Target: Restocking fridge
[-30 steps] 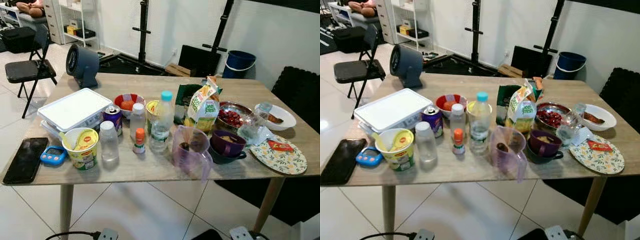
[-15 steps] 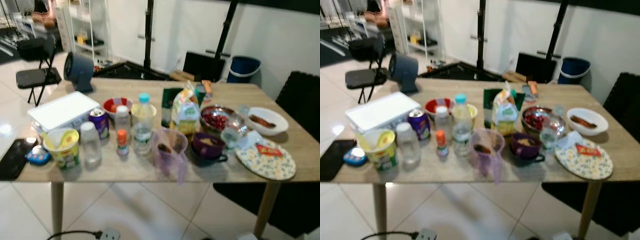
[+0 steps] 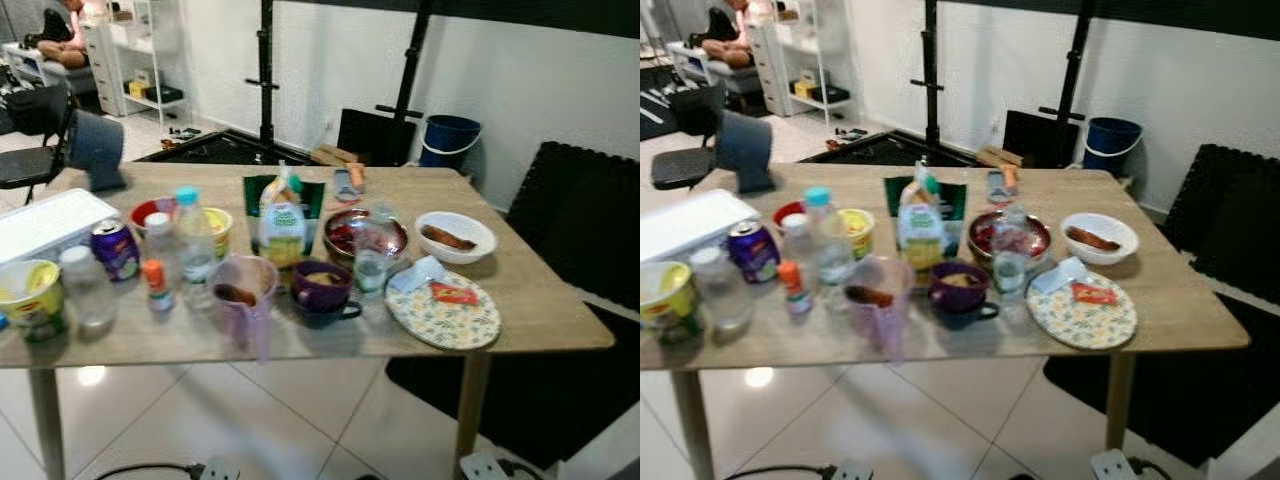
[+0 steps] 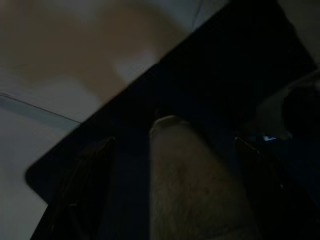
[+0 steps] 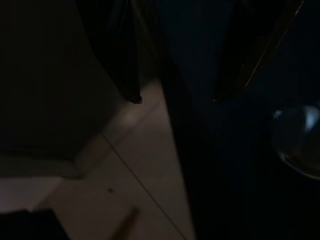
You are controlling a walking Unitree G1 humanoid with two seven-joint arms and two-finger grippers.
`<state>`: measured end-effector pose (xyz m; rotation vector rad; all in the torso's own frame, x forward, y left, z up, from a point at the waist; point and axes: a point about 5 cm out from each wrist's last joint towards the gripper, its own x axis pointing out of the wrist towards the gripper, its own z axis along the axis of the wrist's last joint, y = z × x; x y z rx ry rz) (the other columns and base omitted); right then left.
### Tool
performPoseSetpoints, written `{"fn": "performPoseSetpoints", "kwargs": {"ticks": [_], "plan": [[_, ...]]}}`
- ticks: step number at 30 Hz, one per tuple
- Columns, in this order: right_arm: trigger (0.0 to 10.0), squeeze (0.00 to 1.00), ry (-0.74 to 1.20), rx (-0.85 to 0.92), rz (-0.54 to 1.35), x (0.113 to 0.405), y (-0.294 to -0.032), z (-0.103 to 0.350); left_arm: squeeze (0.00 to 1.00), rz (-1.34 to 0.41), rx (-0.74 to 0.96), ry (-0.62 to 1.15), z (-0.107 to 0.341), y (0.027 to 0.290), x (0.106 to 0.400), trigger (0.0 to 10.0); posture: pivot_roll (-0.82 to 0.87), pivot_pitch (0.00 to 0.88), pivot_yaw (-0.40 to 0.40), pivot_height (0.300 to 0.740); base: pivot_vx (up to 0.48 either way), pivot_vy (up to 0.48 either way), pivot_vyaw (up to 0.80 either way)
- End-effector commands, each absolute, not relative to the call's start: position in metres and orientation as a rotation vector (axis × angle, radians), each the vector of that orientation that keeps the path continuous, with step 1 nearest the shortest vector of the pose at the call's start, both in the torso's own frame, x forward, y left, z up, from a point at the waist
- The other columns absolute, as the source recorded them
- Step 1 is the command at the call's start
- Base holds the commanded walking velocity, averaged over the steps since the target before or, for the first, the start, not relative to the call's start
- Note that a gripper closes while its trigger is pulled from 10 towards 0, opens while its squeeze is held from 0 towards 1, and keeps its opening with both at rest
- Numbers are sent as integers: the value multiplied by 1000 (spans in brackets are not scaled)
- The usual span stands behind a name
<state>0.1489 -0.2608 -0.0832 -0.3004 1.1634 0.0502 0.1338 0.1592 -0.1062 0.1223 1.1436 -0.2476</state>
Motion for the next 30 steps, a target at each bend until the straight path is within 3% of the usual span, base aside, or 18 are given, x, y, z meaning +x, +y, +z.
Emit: {"fn": "performPoseSetpoints", "kwargs": {"ticks": [1, 18, 27, 30], "plan": [[10000, 0, 1170, -303, 58, 148, -259, -84, 0, -237, 97, 1212, -112, 158, 116, 10000, 29, 0, -101, 740, 0, 0, 0], [10000, 0, 1170, -315, 84, 148, -253, -86, 0, -237, 98, 1226, -114, 160, 110, 10000, 35, 0, -93, 740, 0, 0, 0], [10000, 0, 1192, -313, 64, 136, -266, -86, 0, -252, 108, 1222, -113, 161, 112, 10000, 25, 0, -80, 740, 0, 0, 0], [10000, 0, 1198, -313, 57, 133, -270, -86, 0, -281, 120, 1225, -113, 160, 113, 10000, 22, 0, -79, 740, 0, -442, 0]]}}
